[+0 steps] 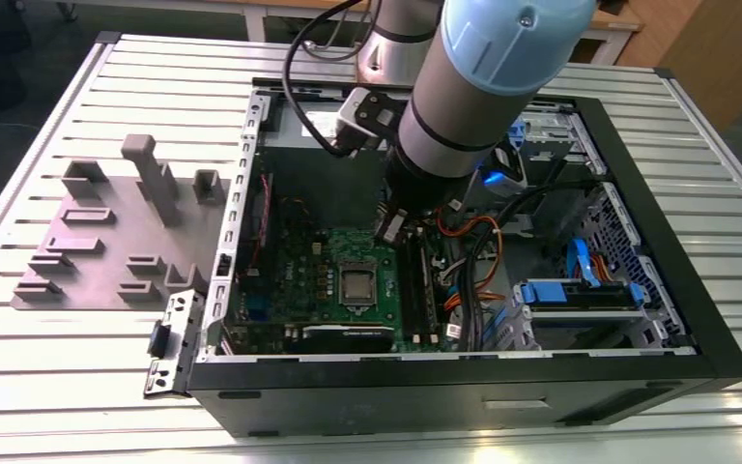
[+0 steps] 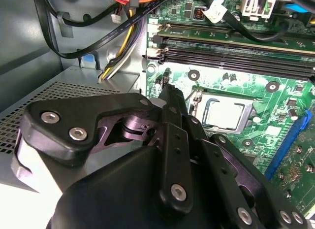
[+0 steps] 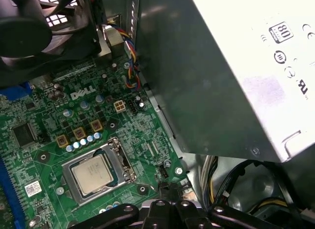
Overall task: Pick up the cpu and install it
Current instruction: 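Install the first cpu locking lever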
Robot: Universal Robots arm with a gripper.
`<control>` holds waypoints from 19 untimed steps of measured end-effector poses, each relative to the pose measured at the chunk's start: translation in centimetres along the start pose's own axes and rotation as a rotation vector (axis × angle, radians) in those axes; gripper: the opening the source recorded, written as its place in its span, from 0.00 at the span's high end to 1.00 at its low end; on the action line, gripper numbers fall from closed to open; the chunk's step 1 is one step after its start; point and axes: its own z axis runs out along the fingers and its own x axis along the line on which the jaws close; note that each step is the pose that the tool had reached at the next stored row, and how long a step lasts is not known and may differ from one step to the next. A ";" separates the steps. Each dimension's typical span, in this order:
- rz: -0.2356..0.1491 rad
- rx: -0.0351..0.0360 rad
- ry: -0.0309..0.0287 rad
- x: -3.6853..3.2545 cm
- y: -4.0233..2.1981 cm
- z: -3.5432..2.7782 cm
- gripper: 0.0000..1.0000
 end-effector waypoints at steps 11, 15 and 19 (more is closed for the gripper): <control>0.000 0.0000 -0.0001 0.27 -0.13 -0.07 0.89; 0.000 0.0000 0.0000 0.44 -0.21 -0.11 0.89; 0.000 0.0000 -0.0001 0.54 -0.26 -0.13 0.89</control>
